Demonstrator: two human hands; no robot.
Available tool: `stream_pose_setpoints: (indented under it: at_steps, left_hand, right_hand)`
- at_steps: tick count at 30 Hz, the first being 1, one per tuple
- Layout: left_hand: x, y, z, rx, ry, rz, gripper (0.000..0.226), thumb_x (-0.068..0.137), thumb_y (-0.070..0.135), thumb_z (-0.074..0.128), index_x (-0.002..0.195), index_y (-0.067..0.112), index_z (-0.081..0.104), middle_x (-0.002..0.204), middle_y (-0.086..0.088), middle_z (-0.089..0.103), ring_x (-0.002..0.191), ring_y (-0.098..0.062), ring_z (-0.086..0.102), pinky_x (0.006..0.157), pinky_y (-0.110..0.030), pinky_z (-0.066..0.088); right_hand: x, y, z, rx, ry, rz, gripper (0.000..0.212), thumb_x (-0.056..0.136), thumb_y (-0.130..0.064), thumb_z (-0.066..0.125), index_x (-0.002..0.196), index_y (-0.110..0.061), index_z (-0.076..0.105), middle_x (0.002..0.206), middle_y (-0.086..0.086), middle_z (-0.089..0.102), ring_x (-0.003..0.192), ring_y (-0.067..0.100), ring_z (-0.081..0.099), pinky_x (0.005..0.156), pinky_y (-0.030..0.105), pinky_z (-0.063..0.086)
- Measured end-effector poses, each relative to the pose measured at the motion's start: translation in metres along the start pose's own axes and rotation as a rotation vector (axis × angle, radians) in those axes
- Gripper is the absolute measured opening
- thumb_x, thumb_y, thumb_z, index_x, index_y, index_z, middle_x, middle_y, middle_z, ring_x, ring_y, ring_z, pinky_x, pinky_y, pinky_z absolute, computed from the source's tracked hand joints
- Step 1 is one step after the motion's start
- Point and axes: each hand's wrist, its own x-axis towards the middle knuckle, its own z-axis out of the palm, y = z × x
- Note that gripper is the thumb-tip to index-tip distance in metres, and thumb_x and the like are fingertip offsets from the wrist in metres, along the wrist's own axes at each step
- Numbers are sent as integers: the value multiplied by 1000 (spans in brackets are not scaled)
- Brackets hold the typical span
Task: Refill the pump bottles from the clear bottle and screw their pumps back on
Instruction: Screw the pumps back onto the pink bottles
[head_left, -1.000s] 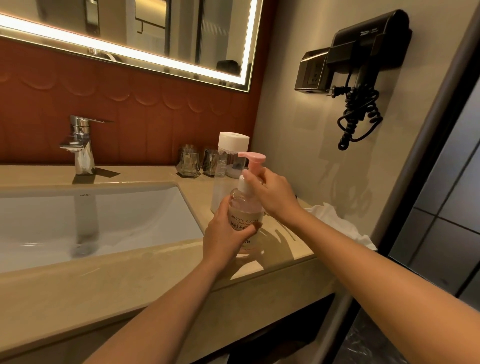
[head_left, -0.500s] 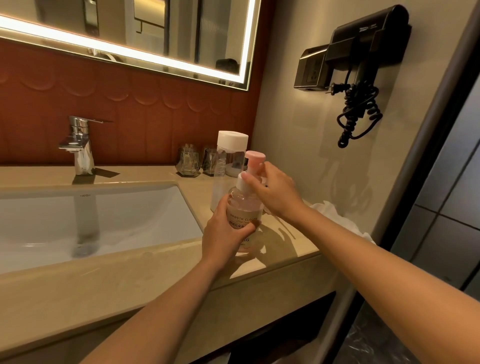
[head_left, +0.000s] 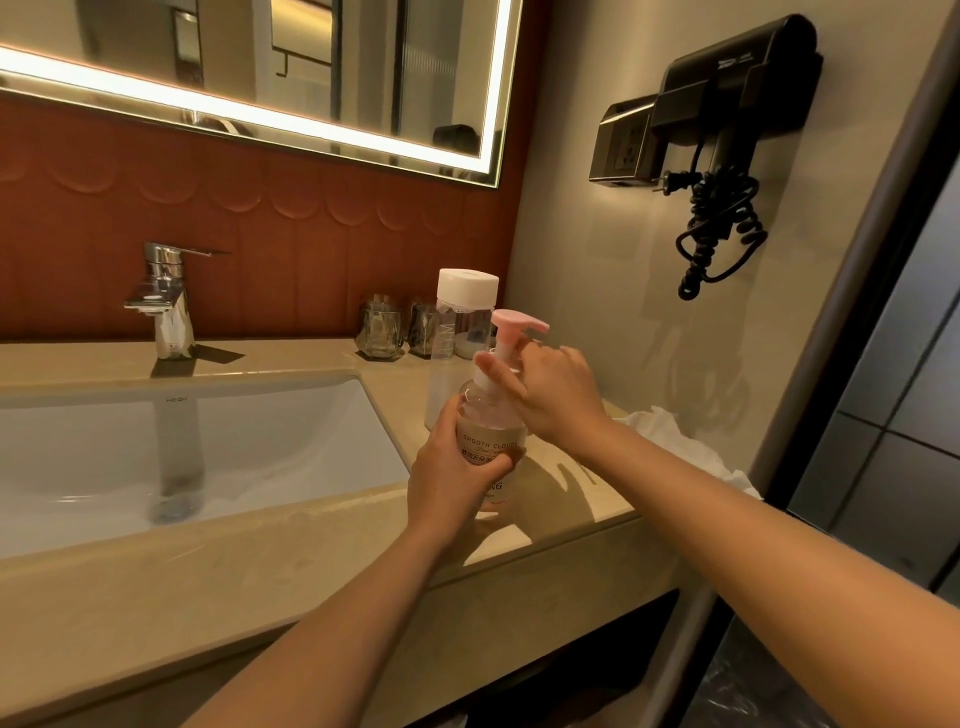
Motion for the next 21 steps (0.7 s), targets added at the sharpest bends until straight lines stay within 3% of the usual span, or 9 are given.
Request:
stream_pose_setpoints:
  at_steps: [2,4,9,13,17,21]
  left_hand:
    - [0,0,1,2,5,2,84,70,46,74,139,33,30,132,5,53,115,-19,55,82,-25,46]
    - [0,0,2,7,12,1,83,69,48,74,139,33,30,131,5,54,115,-18,55,79,-21,43]
    - [0,-1,1,2,19,-2,84,69,46,75,138,34,31,129,5,55,112,-17,56,76,-19,44]
    - [0,0,0,-9,10,7,84,67,48,75,137,35,31,128,6,55,111,-17,56,75,-19,46]
    - [0,1,1,2,9,-1,86,67,48,75,139,34,30,131,5,54,112,-18,56,77,-21,47]
    - [0,0,1,3,17,-5,85,68,44,76,139,34,31,130,5,55,111,-17,57,72,-14,42]
  right_hand:
    - [2,-2,3,400,-158,79,53,89,-58,33,110,-12,51,108,5,60,104,23,58,92,40,48]
    - [1,-7,6,593,-180,127,49,92,-51,35,115,-11,48,110,4,55,110,26,55,93,40,48]
    - [-16,-5,4,535,-92,58,52,93,-49,31,124,-12,50,117,6,58,108,22,56,90,42,50]
    - [-26,-1,1,465,55,33,68,80,-63,30,125,-16,51,120,1,60,107,18,58,84,37,53]
    - [-11,-8,4,499,-54,111,68,86,-60,35,142,-19,30,141,2,45,125,21,47,96,45,46]
    - [-14,-8,10,475,-48,114,62,87,-60,30,125,-14,47,122,4,57,110,22,56,89,43,51]
